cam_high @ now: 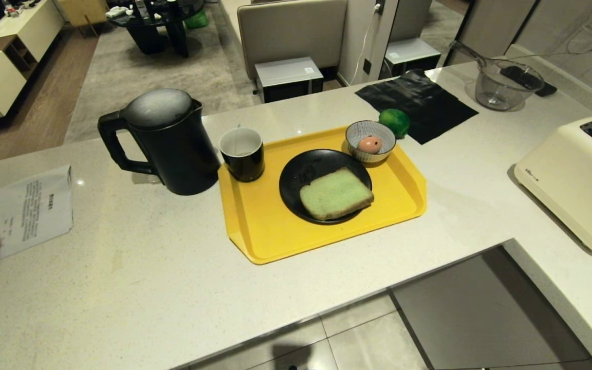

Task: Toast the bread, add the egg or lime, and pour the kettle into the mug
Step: Pick up the kettle

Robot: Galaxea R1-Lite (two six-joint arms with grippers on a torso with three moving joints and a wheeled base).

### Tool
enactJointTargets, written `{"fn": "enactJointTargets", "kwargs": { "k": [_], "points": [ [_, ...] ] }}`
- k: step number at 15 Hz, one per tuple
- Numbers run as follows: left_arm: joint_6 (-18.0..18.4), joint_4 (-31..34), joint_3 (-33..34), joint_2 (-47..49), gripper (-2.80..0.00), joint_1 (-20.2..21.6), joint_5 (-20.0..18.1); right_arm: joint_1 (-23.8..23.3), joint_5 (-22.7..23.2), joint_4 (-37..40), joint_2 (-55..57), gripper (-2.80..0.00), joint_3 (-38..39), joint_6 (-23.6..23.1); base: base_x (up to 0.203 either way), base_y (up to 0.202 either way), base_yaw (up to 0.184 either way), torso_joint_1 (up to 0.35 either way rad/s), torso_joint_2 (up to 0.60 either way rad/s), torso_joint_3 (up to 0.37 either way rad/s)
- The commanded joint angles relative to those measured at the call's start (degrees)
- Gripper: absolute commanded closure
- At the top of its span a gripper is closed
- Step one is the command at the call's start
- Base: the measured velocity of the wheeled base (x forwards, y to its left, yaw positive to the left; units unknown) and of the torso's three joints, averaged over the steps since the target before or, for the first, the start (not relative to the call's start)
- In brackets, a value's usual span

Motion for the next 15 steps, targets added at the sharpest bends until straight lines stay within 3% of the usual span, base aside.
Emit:
{"fn": "enactJointTargets", "kwargs": {
  "k": [1,15],
  "points": [
    [0.0,0.0,0.0,0.0,0.0,0.0,0.0,0.0,-0.6,4.2,0.1,0.0,1.1,-0.1,0.0,0.0,0.0,0.0,0.0,0.0],
    [0.2,0.0,0.0,0.0,0.0,0.0,0.0,0.0,-0.9,4.2,0.1,0.0,1.1,0.6,0.0,0.0,0.0,0.0,0.0,0.0]
  ]
}}
